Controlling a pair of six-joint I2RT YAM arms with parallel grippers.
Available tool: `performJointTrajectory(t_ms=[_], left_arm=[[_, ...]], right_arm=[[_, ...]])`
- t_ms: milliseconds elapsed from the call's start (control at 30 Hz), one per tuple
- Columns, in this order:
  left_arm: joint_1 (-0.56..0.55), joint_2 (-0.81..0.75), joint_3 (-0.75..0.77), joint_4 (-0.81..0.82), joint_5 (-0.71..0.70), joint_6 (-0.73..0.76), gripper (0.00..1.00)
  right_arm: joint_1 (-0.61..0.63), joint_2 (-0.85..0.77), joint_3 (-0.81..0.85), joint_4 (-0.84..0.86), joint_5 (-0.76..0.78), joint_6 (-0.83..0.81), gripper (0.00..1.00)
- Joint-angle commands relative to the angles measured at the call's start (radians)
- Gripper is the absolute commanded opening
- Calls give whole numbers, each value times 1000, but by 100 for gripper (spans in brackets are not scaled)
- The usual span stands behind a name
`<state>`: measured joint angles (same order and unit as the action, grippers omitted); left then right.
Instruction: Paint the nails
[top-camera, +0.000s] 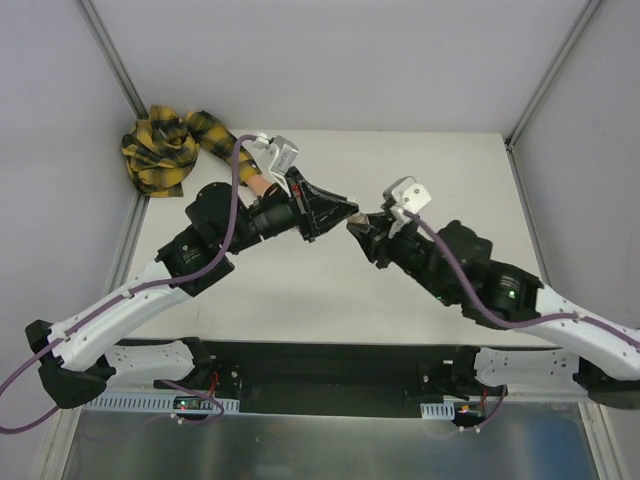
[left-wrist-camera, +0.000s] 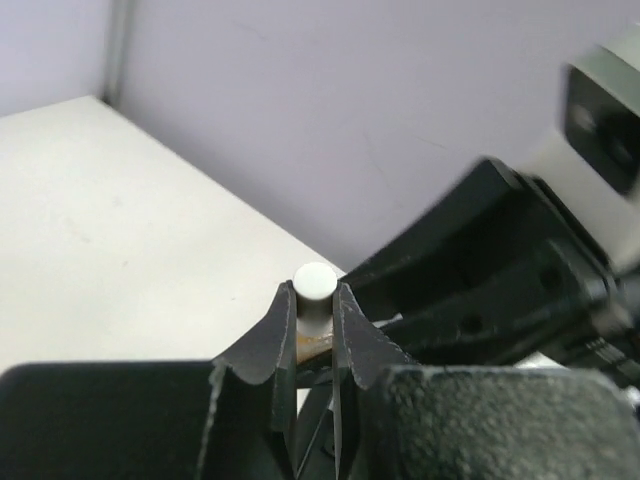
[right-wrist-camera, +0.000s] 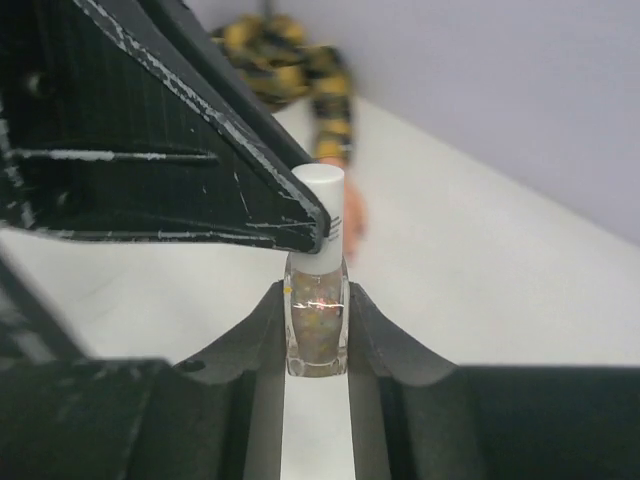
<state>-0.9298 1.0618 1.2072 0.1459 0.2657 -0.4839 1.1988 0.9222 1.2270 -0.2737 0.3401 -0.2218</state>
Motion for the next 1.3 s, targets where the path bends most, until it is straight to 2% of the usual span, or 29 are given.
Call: performJointTrajectory(t_ms=[0,133,333,400,433,467,500,600,667,700,767,800,867,900,1000,1067,1267], left_arm=[[-27,59,104,-106,-261,42,0],[-27,95,126,-123,-316,24,0],[-26,96,126,-129,-290,7,0],[-26,83,117,-134,-273,8,18],[-24,55,100,-132,-269,8,24],[-18,40,89,-131,-228,10,37],[-12,24,78,-126,-212,13,44],[45,-42,13,-105,-119,-17,67],[86,-89,-21,-68,-39,-59,77],[117,-103,-53,-45,46,-70,86],[135,-140,-81,21,114,-81,92],[140,-148,-102,40,183,-79,94],[141,-163,-118,105,255,-84,97],[141,-163,-133,136,318,-93,97],[141,-142,-149,251,442,-160,96],[141,-129,-153,343,487,-215,91],[140,-114,-159,429,524,-240,80]], right_arm=[[102,128,74,162,724,-257,0],[90,162,81,185,639,-301,0],[42,136,72,140,473,-234,0],[18,107,63,117,415,-205,0],[6,96,57,108,336,-189,0],[-23,80,42,90,282,-165,0],[-40,55,36,77,217,-151,0],[-87,21,32,21,-58,-125,0],[-104,9,45,-35,-148,-107,0],[-105,-11,42,-41,-226,-93,0],[-111,-28,40,-59,-300,-71,0],[-116,-37,34,-61,-394,-50,0],[-131,-57,32,-62,-476,-21,0],[-140,-59,38,-62,-569,14,0],[-160,-69,40,-44,-676,61,0],[-163,-83,29,-19,-690,90,0],[-171,-112,-12,27,-694,133,0]])
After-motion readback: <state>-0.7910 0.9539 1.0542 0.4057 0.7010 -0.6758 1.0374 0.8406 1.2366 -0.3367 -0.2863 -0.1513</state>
